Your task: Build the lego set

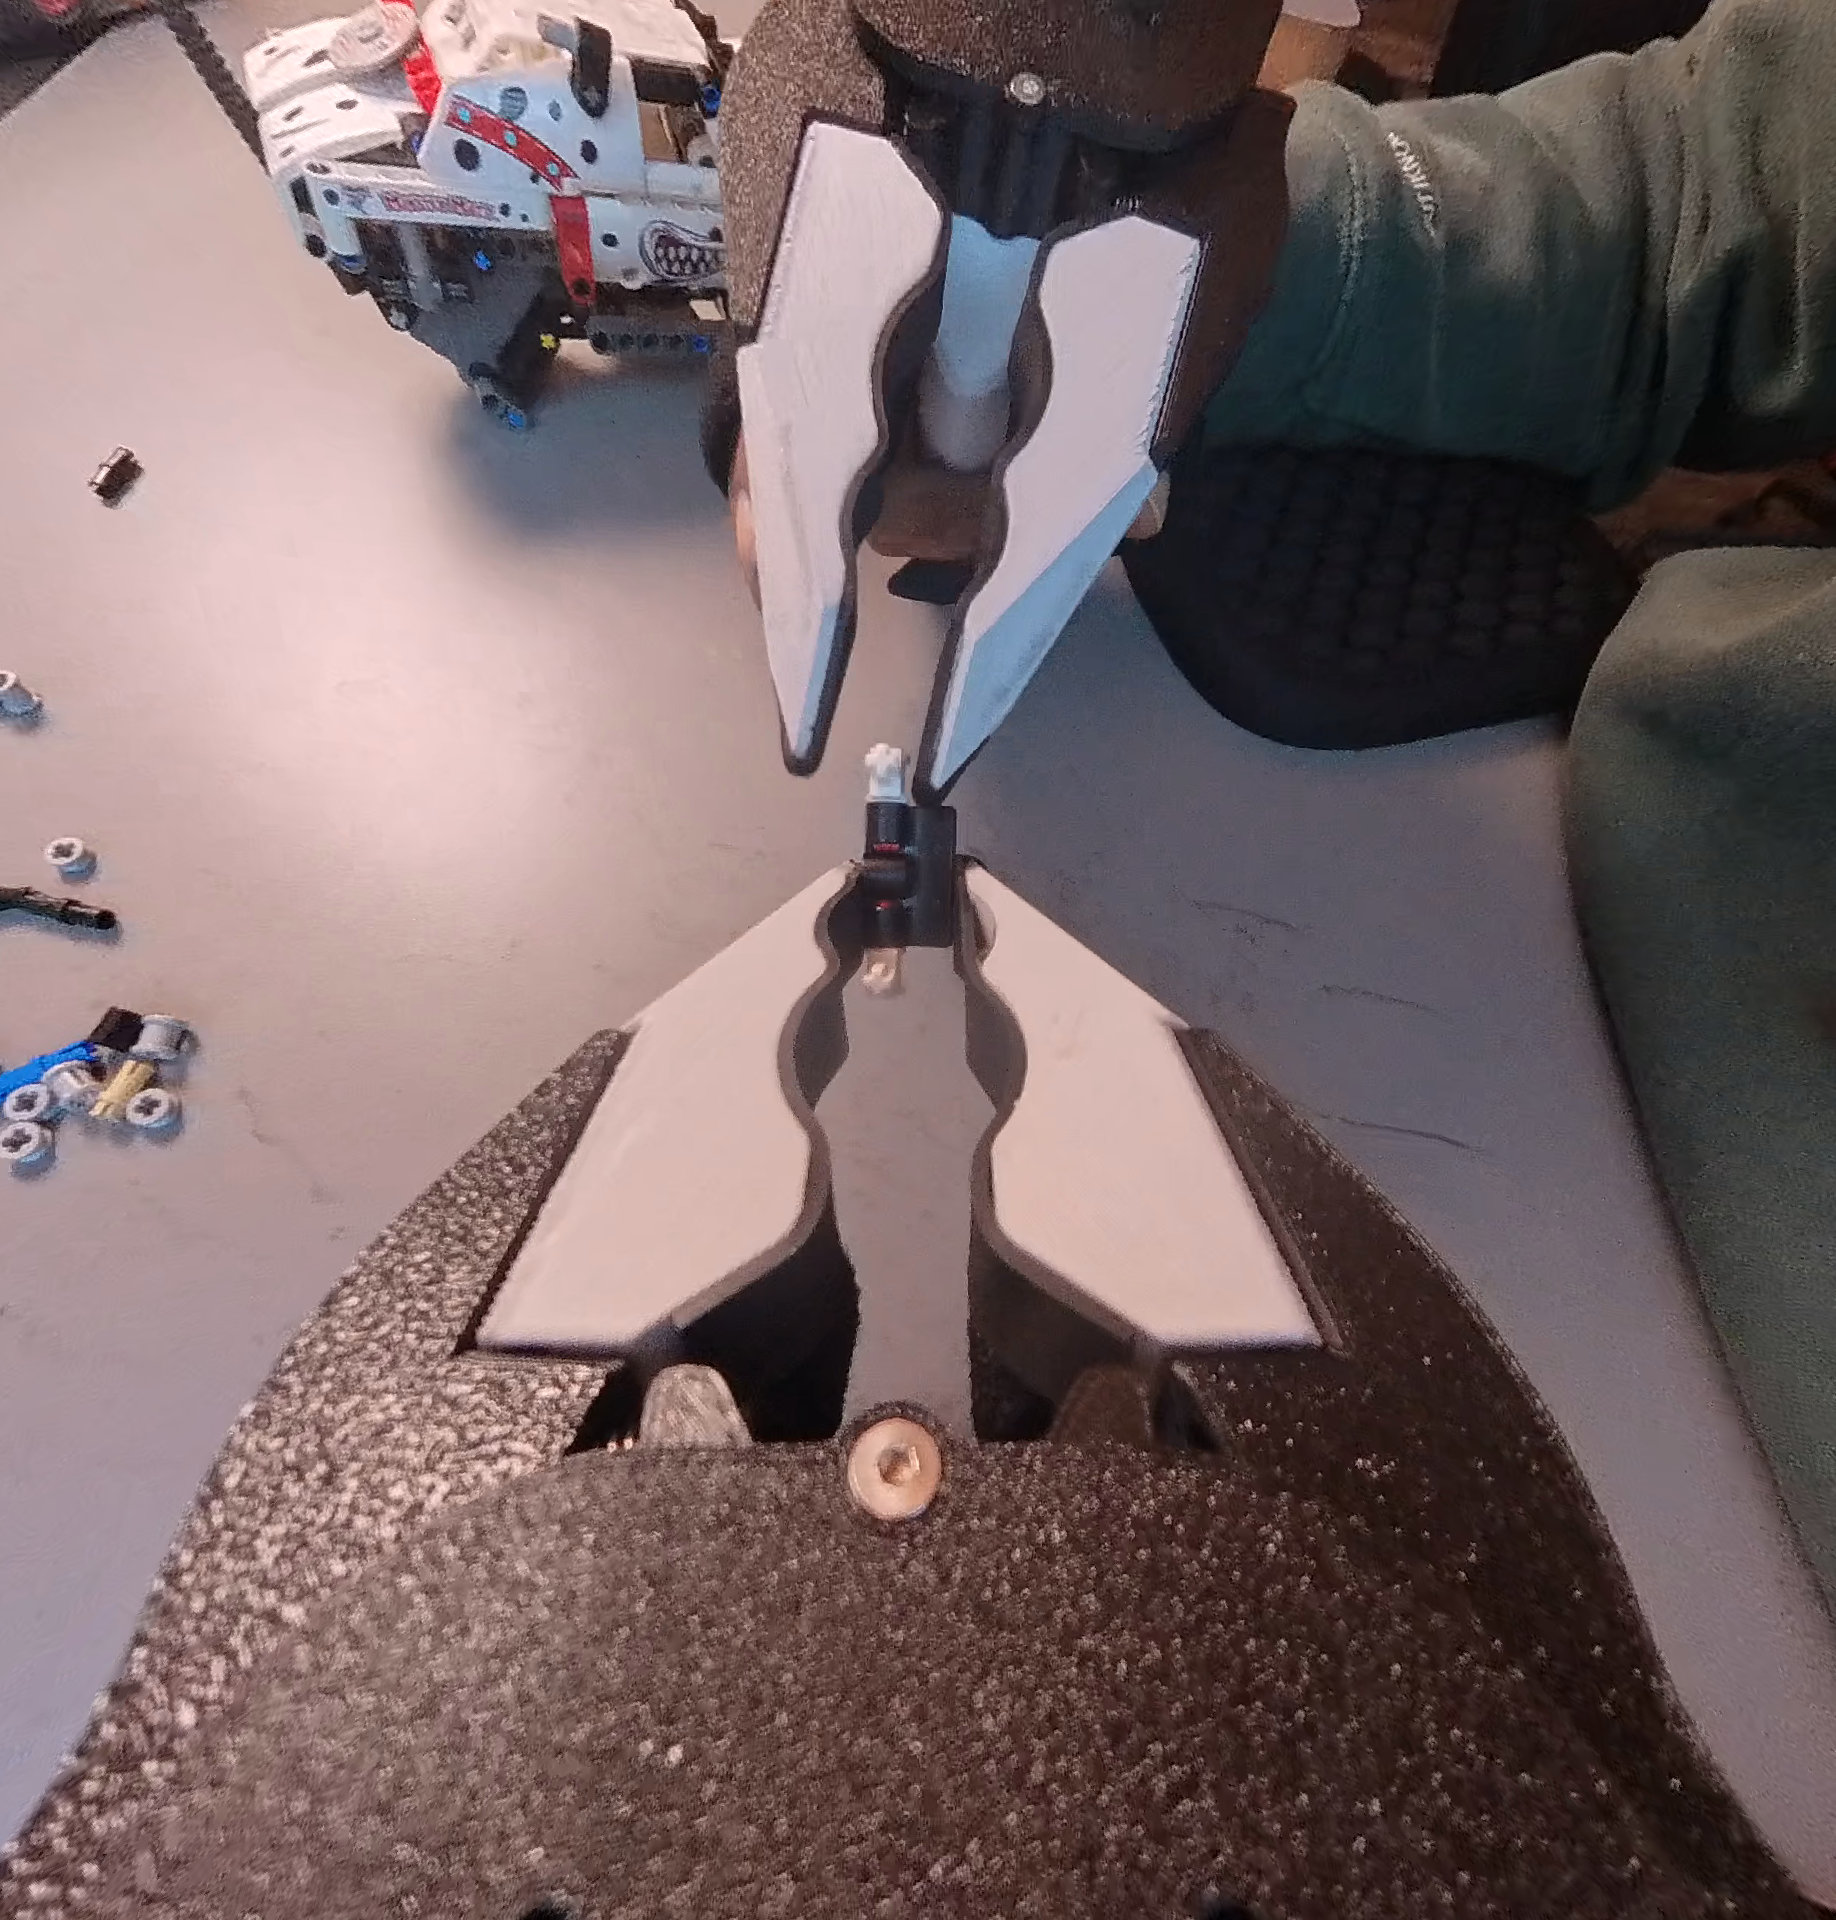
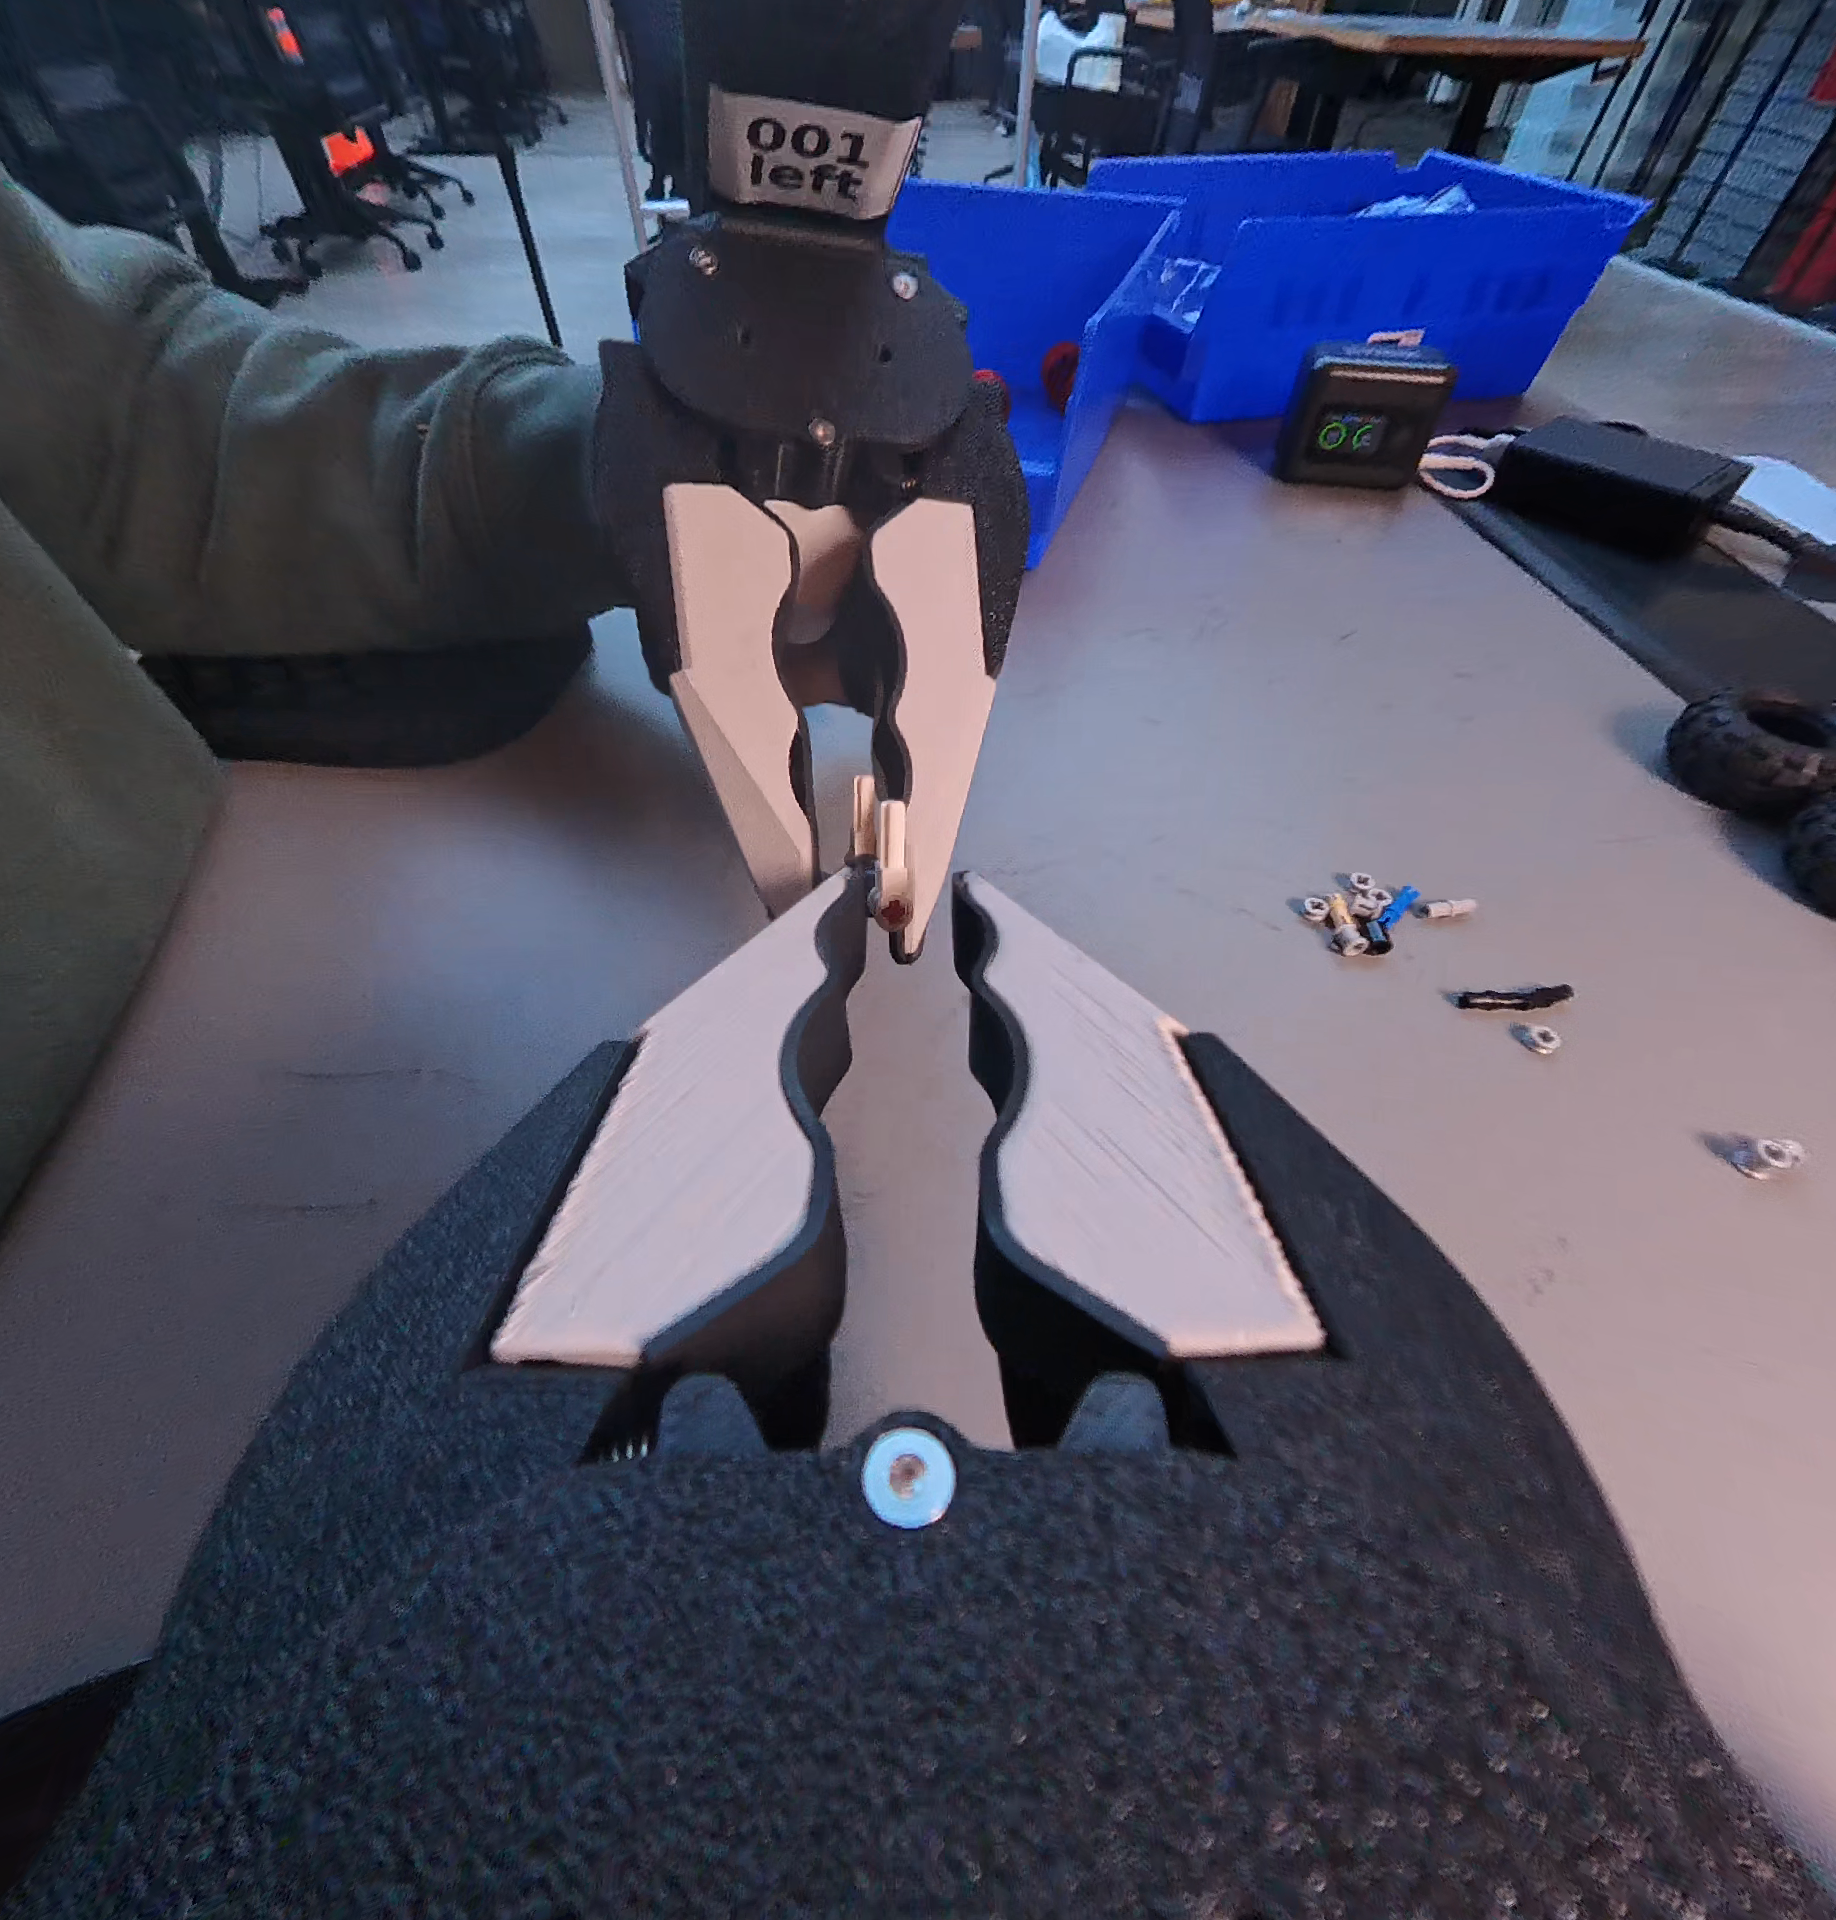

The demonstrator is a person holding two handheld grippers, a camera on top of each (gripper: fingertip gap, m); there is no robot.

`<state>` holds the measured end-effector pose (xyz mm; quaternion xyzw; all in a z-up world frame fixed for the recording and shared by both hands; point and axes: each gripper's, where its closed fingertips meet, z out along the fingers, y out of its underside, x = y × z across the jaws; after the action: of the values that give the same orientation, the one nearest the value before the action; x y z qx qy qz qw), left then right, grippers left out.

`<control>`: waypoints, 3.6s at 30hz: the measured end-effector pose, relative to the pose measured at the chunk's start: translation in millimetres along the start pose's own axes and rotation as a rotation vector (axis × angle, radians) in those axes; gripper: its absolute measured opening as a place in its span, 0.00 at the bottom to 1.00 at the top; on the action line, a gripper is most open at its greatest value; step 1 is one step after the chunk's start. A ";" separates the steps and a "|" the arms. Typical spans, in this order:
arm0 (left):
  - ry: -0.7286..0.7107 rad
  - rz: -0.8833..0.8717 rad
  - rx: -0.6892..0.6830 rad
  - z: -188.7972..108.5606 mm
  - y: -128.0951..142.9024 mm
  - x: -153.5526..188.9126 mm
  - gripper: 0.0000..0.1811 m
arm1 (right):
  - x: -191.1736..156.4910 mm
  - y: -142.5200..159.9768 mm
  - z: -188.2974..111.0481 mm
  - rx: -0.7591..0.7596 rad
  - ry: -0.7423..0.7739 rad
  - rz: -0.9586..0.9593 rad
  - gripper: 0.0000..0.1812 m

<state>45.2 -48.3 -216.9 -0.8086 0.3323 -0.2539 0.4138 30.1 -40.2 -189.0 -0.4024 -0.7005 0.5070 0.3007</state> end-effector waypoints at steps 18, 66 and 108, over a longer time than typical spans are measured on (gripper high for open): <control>0.062 -0.012 0.047 -7.7 -9.5 9.8 0.07 | -13.2 2.1 -5.6 0.004 -0.131 -0.003 0.01; 0.015 0.005 0.099 0.7 -21.6 14.8 0.01 | -19.2 6.3 -15.0 0.019 -0.165 0.004 0.01; -0.512 -0.158 0.072 -29.9 9.3 -150.8 0.18 | 39.5 23.7 -26.9 -0.023 0.133 0.026 0.02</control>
<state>-76.4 45.5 -229.4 -0.8548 0.1435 -0.0842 0.4916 39.0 10.5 -202.9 -0.4477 -0.6794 0.4751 0.3351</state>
